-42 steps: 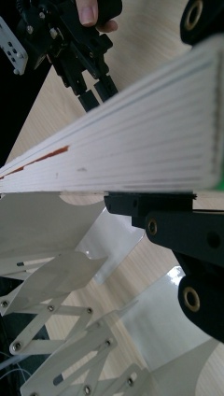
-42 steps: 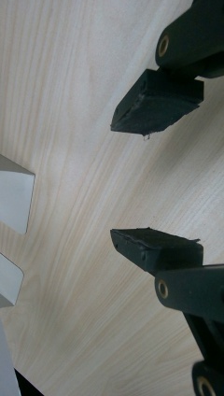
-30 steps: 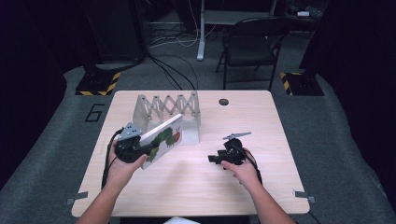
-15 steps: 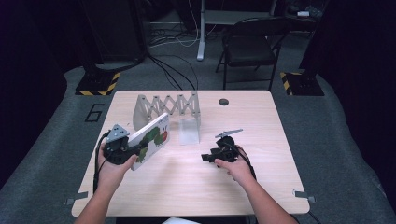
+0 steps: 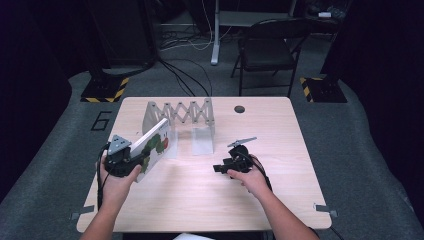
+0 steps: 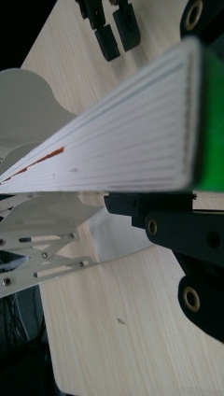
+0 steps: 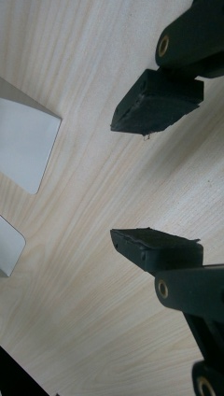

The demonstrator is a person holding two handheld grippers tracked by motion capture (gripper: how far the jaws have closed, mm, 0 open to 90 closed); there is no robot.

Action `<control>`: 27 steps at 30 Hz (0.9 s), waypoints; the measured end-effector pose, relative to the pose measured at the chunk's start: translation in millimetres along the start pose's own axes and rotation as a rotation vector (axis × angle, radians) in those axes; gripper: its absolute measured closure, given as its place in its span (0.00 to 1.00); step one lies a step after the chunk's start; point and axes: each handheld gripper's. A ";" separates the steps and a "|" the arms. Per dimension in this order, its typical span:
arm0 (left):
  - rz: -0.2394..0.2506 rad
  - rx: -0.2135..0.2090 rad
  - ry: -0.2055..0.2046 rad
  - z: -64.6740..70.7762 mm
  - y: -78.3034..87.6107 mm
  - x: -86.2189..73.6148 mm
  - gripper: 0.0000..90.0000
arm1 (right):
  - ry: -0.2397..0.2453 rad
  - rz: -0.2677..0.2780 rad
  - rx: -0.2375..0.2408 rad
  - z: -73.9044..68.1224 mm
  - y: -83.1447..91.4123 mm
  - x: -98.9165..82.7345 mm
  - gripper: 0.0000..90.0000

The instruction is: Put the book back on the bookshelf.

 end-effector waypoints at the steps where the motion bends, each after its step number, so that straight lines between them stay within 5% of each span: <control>1: 0.004 0.014 0.002 0.3 -1.1 -0.9 0.84 | 0.001 0.000 0.000 0.0 0.1 0.0 0.45; 11: 0.031 0.113 0.035 3.0 -15.3 -14.5 0.84 | 0.006 0.003 -0.003 1.1 1.0 -0.6 0.45; 27: -0.007 0.119 0.074 -4.0 -38.6 -26.9 0.84 | 0.003 0.003 -0.008 1.5 2.7 -3.5 0.45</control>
Point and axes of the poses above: each handheld gripper's, and its own axes: y roughly backward along the jaws, x roughly out of its top, z roughly to its right, and after that the axes turned 9 degrees about -y, right-handed
